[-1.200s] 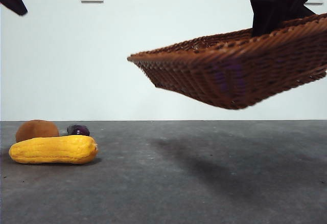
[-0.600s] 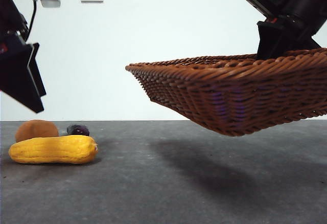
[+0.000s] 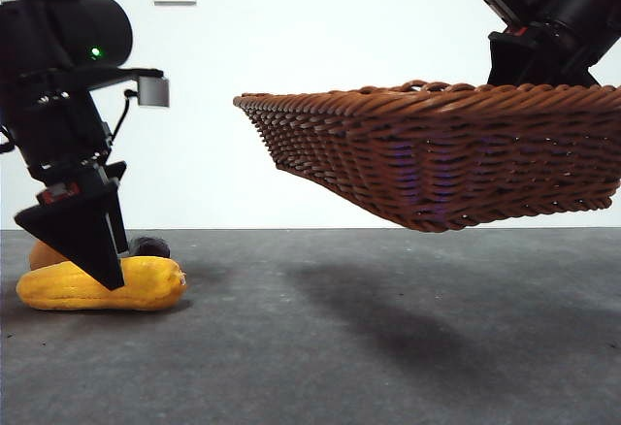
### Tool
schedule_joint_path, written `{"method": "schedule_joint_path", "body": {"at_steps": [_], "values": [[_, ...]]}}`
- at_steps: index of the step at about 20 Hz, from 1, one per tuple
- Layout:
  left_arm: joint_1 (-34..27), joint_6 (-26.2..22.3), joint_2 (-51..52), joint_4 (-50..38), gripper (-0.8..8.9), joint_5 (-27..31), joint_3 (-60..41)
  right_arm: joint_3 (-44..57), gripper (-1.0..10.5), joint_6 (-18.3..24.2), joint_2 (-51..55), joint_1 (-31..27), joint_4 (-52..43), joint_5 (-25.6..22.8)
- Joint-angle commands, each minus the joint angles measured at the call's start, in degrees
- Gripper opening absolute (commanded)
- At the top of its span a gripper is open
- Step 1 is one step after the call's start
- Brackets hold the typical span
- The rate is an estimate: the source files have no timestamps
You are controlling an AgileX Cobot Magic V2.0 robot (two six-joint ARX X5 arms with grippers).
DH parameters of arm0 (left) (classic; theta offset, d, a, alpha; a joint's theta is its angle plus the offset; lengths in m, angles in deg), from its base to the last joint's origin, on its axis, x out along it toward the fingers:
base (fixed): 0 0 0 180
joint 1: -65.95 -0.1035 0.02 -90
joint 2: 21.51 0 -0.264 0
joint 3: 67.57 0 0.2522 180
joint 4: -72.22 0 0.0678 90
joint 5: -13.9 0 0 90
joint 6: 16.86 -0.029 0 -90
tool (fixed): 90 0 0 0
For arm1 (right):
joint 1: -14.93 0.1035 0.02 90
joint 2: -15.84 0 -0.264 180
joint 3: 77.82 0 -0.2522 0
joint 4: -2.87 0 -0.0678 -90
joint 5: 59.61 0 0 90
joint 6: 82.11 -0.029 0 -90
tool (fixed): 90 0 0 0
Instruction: Help me put the vegetables on the table into the basket
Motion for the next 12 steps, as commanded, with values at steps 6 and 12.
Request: {"method": "schedule_joint_path", "body": {"at_steps": [6, 12], "values": [[0.7, 1.9, -2.9, 0.1, 1.6, -0.5, -0.1, 0.2, -0.1, 0.2, 0.3, 0.0, -0.5, 1.0], [0.7, 3.0, -2.9, 1.3, -0.09, -3.5, -0.1, 0.2, -0.1, 0.1, 0.3, 0.0, -0.4, 1.0]]}}
